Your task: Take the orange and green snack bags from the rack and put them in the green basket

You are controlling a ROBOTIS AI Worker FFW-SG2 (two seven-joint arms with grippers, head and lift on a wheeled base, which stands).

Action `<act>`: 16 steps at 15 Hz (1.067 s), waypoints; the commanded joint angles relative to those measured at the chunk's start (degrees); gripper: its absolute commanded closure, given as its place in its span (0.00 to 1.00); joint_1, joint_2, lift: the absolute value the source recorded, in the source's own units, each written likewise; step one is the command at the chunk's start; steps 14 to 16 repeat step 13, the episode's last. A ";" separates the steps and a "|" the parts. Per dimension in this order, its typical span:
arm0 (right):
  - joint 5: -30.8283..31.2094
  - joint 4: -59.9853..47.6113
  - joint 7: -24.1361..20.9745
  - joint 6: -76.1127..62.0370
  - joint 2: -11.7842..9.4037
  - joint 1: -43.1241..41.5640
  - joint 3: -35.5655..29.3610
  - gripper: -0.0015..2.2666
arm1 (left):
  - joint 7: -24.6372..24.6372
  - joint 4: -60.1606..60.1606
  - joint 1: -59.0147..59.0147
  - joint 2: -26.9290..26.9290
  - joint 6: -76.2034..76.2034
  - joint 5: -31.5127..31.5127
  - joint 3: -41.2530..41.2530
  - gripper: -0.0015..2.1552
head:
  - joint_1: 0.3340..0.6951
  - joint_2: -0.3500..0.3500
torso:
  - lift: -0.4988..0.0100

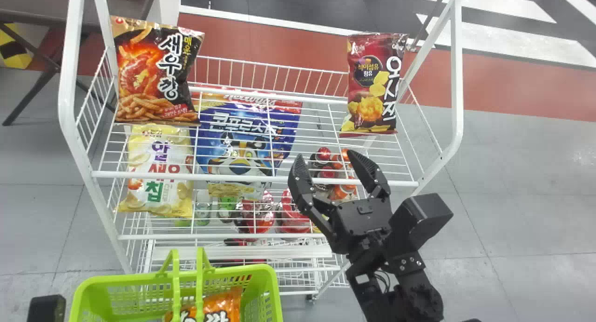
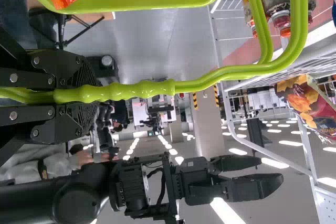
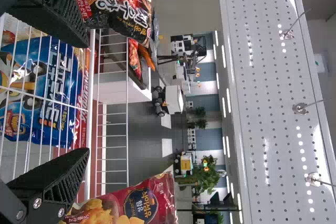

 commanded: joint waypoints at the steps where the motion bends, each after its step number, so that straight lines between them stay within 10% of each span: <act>1: 0.07 -0.26 0.00 -0.17 0.00 0.08 0.36 0.05 | -0.03 -0.27 0.25 0.00 0.05 0.06 0.06 1.00 | 1.00 0.12 | 0.98; 16: -0.02 -0.79 -0.08 -0.52 -0.18 0.25 1.15 0.06 | 0.23 -0.70 0.52 0.00 0.40 0.23 0.15 1.00 | 1.00 0.15 | 0.98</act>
